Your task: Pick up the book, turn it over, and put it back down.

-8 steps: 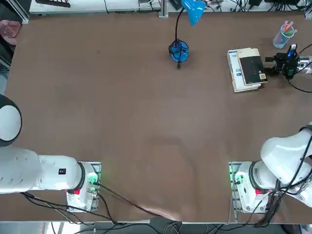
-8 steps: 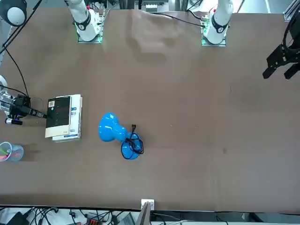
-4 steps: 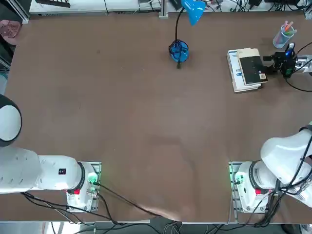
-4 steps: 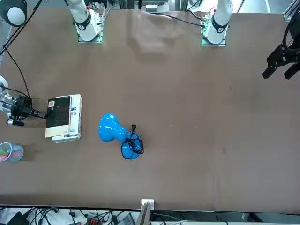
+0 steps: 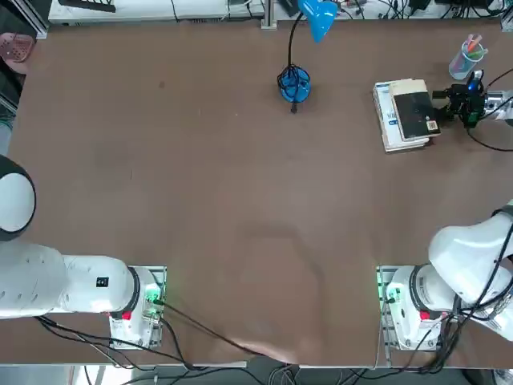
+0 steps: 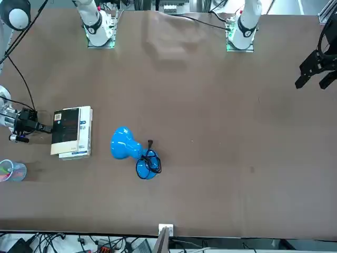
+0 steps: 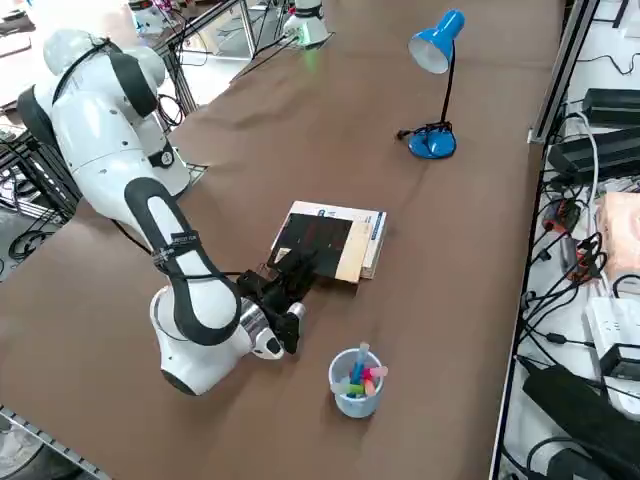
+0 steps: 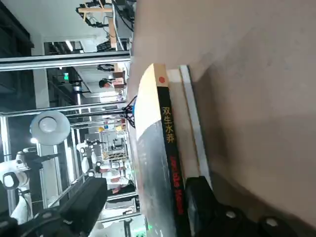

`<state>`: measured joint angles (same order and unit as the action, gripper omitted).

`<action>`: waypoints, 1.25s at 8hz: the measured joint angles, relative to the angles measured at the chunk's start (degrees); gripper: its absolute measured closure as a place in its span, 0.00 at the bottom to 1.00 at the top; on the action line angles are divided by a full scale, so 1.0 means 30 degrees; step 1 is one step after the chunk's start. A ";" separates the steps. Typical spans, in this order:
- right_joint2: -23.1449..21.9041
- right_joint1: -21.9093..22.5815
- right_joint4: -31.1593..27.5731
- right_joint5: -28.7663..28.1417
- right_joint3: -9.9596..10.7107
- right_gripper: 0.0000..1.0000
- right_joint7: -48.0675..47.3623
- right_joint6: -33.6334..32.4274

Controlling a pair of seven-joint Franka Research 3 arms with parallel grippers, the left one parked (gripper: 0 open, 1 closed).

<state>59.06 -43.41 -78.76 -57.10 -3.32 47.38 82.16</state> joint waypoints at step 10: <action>0.0054 -0.0171 0.0057 -0.0186 0.0001 0.44 0.0097 -0.0846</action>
<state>59.22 -43.92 -78.59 -57.66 -3.32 47.68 79.62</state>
